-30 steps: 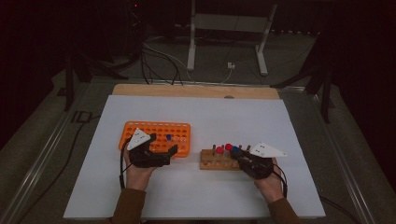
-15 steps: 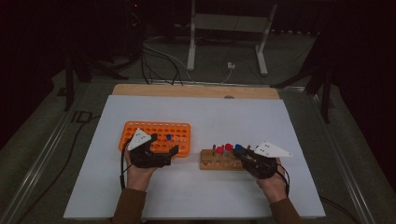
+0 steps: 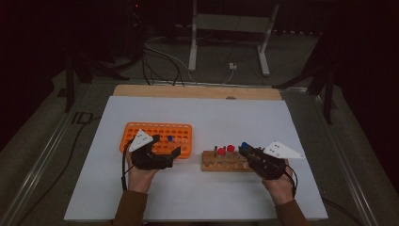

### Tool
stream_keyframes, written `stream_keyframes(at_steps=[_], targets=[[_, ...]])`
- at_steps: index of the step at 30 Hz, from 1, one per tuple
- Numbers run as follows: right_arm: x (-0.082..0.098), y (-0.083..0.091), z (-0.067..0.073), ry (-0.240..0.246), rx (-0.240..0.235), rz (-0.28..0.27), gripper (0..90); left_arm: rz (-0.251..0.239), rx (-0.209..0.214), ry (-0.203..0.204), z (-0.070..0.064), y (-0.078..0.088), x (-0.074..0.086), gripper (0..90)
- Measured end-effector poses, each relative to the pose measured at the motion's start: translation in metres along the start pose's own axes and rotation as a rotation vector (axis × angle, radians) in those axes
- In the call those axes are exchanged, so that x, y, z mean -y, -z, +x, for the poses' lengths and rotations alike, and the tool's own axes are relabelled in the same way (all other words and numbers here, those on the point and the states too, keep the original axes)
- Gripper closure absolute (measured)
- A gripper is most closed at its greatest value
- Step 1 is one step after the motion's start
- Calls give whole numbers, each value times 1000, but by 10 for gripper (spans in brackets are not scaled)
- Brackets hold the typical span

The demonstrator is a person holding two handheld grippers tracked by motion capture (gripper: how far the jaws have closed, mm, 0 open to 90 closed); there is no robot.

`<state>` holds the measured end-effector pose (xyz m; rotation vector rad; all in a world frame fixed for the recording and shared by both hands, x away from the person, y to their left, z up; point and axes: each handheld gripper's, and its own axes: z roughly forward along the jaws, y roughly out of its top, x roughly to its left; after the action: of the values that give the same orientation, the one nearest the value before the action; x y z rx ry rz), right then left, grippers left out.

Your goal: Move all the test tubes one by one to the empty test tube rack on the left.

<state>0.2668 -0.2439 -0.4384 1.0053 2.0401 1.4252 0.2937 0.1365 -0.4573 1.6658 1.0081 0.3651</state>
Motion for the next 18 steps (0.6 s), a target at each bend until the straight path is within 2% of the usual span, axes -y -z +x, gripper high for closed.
stream_keyframes(at_steps=[8,14,18], targets=[[-9,10,-1,-6,4,-39,764,0,0,-31,-6,1,-3,12],[-19,25,-5,-19,7,-83,764,-5,5,-54,-12,3,-6,12],[-24,32,-6,-18,-9,-97,764,-10,5,-76,-18,4,-9,12]])
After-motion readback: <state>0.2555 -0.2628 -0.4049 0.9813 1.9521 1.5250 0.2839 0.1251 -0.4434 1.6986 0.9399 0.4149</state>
